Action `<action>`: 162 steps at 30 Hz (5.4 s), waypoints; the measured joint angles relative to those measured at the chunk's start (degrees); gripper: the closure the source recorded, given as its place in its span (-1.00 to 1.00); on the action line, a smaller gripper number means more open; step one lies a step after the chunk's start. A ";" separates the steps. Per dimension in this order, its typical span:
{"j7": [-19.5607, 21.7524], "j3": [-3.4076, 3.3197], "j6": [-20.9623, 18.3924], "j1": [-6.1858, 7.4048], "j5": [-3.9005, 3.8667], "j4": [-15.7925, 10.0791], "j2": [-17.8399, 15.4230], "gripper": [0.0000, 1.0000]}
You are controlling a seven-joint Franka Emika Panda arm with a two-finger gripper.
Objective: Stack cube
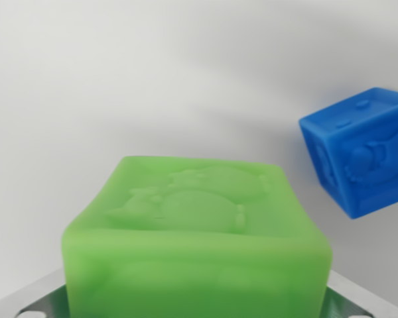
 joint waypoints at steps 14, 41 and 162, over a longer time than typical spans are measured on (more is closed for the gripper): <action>-7.63 -0.01 -0.97 -2.51 0.00 2.86 1.92 1.00; -21.84 -0.01 -3.08 -6.94 0.00 9.04 5.99 1.00; -27.96 0.04 -11.87 -8.78 0.00 12.98 1.18 -1.00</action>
